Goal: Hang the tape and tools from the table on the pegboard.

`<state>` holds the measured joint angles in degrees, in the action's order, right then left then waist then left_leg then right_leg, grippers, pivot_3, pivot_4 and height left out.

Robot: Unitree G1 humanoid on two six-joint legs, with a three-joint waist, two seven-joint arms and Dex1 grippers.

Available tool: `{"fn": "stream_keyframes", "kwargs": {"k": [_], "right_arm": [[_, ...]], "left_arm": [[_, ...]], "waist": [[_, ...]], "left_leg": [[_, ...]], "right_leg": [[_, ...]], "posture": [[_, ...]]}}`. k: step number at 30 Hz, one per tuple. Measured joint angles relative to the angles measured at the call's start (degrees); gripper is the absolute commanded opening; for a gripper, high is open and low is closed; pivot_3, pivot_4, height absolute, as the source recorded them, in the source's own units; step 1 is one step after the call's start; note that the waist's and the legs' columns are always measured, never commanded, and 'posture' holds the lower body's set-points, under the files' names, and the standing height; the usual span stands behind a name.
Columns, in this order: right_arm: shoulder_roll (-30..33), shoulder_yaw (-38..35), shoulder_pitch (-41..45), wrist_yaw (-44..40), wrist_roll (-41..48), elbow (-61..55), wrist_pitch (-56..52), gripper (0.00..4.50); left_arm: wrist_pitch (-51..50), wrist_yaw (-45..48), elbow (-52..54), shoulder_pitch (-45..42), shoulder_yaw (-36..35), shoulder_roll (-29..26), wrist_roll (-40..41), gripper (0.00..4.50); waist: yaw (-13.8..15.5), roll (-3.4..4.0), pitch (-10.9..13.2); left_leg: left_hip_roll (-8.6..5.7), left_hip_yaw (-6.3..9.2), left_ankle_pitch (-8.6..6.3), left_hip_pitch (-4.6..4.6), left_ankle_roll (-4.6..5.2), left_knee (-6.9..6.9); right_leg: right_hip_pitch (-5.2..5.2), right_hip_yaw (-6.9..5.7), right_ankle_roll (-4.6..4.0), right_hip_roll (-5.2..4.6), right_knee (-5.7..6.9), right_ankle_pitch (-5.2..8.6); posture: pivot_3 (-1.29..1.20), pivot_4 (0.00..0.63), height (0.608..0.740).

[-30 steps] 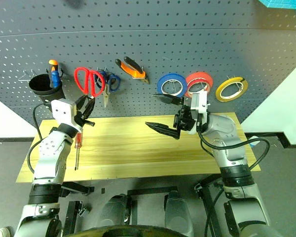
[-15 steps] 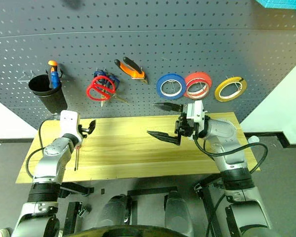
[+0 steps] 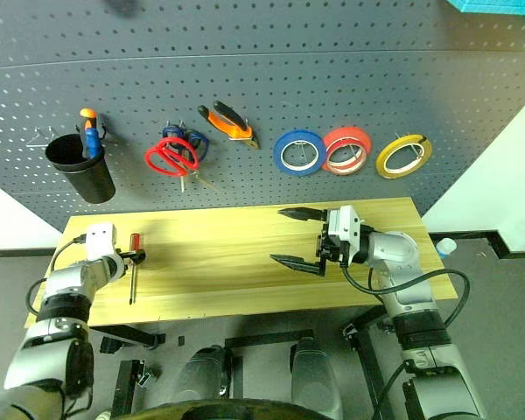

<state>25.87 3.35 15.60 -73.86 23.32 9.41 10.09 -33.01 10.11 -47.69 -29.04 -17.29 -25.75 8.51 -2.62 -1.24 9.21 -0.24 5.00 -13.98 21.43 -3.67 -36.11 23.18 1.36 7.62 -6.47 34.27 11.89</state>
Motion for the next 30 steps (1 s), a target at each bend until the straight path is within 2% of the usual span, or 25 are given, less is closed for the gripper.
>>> {"fn": "stream_keyframes", "kwargs": {"k": [3,6,15,20,22,26,30], "right_arm": [[0.0,0.0,-0.1,0.2,-0.1,0.1,0.5,4.50],[0.1,0.0,-0.6,0.5,-0.2,0.1,0.7,4.50],[0.1,-0.1,-1.0,1.5,-0.7,0.1,1.0,4.50],[0.1,-0.1,-0.9,1.7,-0.8,0.5,1.1,4.50],[0.1,-0.1,-0.8,2.0,-0.7,0.4,0.9,4.50],[0.2,-0.4,0.3,1.9,2.0,-2.5,-2.5,4.50],[0.7,-1.3,2.4,1.6,7.7,-8.3,-9.4,4.50]], "left_arm": [[1.7,0.7,-6.2,-2.4,0.0,-0.2,0.0,4.48],[3.0,1.1,-10.2,-3.3,0.0,-0.2,0.0,3.90],[5.6,1.0,-14.1,-5.3,0.0,-0.7,0.3,0.85],[6.2,1.2,-13.8,-5.1,0.2,-1.0,0.4,0.79],[6.5,2.3,-10.2,-2.4,0.8,-1.2,0.3,0.79],[7.3,7.3,6.1,9.4,2.2,-2.0,0.6,0.79],[11.8,14.8,28.3,25.6,2.3,-3.3,2.6,0.79]], "waist": [[0.0,0.00,0.0],[0.1,-0.01,0.0],[0.0,-0.01,0.0],[0.0,-0.01,0.0],[-0.1,-0.01,0.0],[-0.7,0.01,0.0],[-0.9,0.00,0.0]], "left_leg": [[0.00,0.01,0.00,-0.01,0.00,0.00],[0.00,0.01,0.00,-0.01,0.00,-0.01],[0.00,0.01,0.02,-0.01,-0.04,0.00],[0.00,0.01,0.02,-0.01,-0.04,-0.03],[0.01,0.00,0.02,-0.01,-0.04,0.01],[0.03,-0.01,0.02,0.01,-0.05,0.11],[0.05,0.00,0.01,0.06,-0.06,0.08]], "right_leg": [[0.01,0.00,0.03,0.00,0.02,-0.01],[0.00,0.00,0.07,0.00,0.02,-0.03],[-0.01,0.00,0.15,0.00,0.01,-0.08],[-0.01,0.01,0.18,0.00,0.02,-0.10],[0.00,0.01,0.17,0.00,0.01,-0.10],[0.09,0.04,0.00,0.00,0.01,-0.20],[0.12,0.04,-0.27,-0.03,-0.02,-0.10]], "posture": [[-0.06,0.112,0.740],[-0.07,0.110,0.740],[-0.07,0.106,0.740],[-0.07,0.105,0.740],[-0.07,0.105,0.740],[-0.07,0.103,0.740],[-0.05,0.102,0.740]]}}
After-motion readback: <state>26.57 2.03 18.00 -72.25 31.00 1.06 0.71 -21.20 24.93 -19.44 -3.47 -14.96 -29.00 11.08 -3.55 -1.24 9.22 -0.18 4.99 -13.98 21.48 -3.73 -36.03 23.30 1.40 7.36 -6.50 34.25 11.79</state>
